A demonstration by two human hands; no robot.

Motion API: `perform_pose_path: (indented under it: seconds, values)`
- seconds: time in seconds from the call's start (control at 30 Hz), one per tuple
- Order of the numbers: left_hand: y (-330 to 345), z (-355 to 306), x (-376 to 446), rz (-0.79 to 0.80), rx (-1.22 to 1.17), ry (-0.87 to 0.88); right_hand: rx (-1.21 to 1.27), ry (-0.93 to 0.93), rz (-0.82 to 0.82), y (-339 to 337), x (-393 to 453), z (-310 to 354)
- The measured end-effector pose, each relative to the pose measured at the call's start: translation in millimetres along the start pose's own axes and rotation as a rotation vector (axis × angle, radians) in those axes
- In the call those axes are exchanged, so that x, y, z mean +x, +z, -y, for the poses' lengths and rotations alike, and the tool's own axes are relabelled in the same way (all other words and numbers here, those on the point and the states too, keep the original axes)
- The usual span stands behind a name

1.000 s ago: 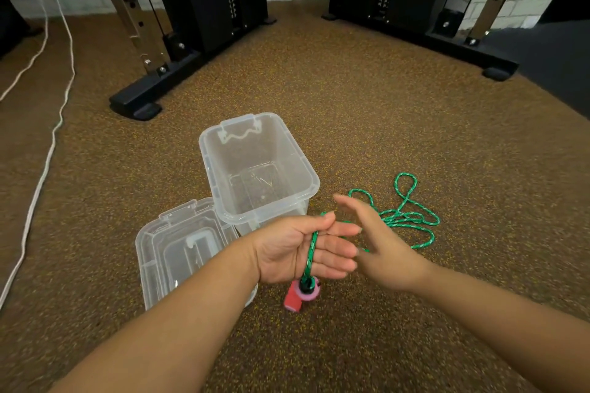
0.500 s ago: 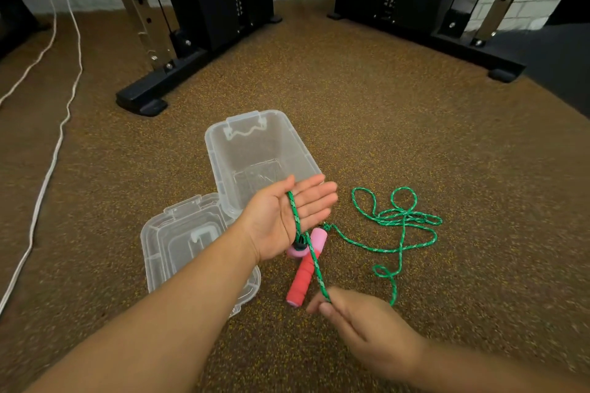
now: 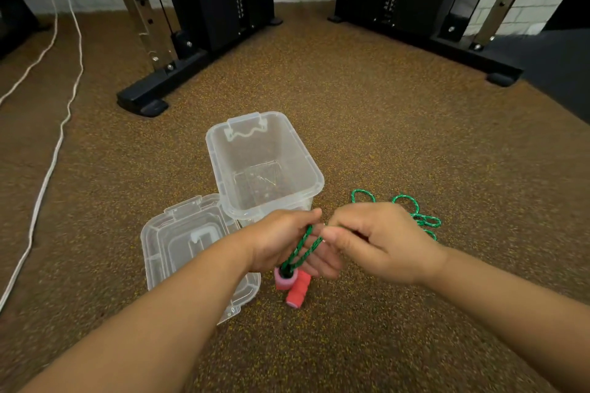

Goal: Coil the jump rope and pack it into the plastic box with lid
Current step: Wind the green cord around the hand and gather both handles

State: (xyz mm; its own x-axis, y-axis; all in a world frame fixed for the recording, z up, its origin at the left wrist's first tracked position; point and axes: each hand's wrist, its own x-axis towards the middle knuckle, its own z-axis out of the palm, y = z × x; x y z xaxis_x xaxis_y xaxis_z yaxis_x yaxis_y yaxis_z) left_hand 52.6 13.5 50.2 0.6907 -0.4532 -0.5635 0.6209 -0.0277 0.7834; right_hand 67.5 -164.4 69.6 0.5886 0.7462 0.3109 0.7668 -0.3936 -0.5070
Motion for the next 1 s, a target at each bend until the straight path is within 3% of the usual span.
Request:
perform_pose_path:
  seconds: [0.17,0.33,0.47,0.57,0.67,0.8,0.9,1.0]
  values:
    - [-2,-1,-4,0.104,0.230,-0.069,-0.039,0.148,0.066,0,6,-27]
    - [-9,3,-2,0.152,0.014,-0.042,0.235,0.325,0.008,8,0,-51]
    - [-15,6,-1,0.154,-0.097,-0.004,0.250,0.416,-0.125,15,-15,-60]
    - [-16,6,0,0.161,-0.159,-0.002,0.309,0.381,-0.049,24,-19,-52]
    - [-17,4,0,0.185,-0.219,0.000,0.578,0.455,0.094,39,-18,-50]
    - [-19,-1,-1,0.163,-0.296,0.038,0.708,0.522,0.222,53,-23,-57]
    - [-23,-2,-3,0.134,-0.326,0.060,0.787,0.608,0.104,49,-26,-59]
    - [-26,-2,-3,0.115,-0.362,0.074,0.692,0.663,-0.057,44,-27,-63]
